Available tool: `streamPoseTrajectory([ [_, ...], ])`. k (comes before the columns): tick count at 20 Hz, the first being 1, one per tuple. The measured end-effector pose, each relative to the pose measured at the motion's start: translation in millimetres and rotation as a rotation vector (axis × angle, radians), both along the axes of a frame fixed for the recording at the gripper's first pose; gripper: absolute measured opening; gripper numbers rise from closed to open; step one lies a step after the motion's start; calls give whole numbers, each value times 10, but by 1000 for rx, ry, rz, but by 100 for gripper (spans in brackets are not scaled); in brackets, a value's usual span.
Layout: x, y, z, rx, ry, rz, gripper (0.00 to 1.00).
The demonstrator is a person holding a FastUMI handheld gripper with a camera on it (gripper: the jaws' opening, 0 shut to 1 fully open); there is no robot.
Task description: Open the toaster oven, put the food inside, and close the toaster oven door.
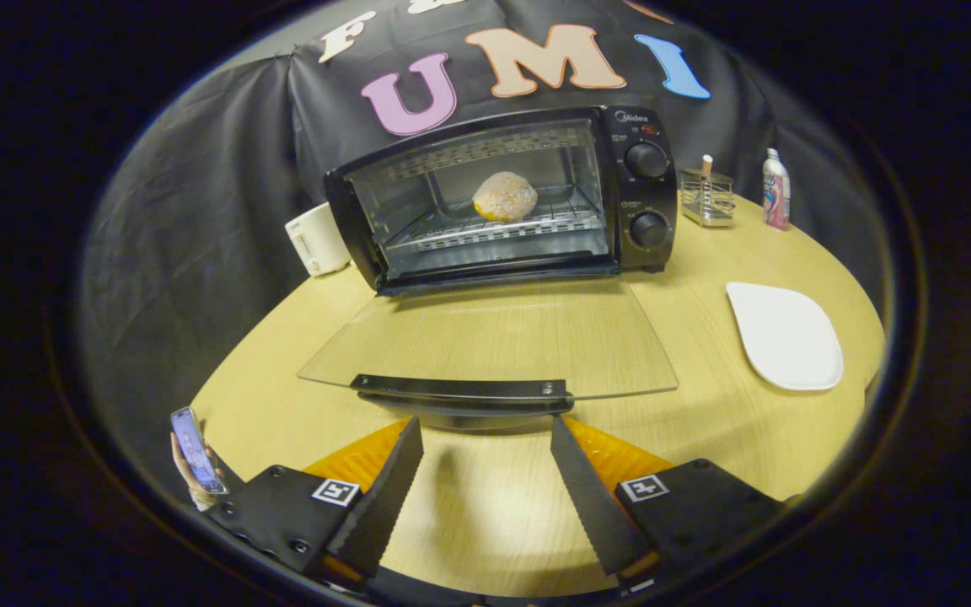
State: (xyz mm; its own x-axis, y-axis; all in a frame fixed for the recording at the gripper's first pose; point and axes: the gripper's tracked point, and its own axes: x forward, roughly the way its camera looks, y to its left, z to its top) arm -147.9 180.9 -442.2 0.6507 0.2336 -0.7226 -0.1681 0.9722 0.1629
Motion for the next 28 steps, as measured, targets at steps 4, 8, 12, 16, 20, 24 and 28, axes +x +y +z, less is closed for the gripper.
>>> streamPoseTrajectory([
  [4, 11, 57, 17, 5, -3, 9, 97],
  [8, 18, 75, 21, 27, 3, 9, 98],
  [12, 55, 109, 104, 58, -13, 13, 98],
  [16, 129, 146, 267, 87, -52, 16, 98],
  [20, 276, 179, 480, 123, -121, 14, 98],
  [24, 464, 222, 730, 166, -186, 9, 98],
  [28, 735, 270, 1006, 166, -258, 22, 97],
])
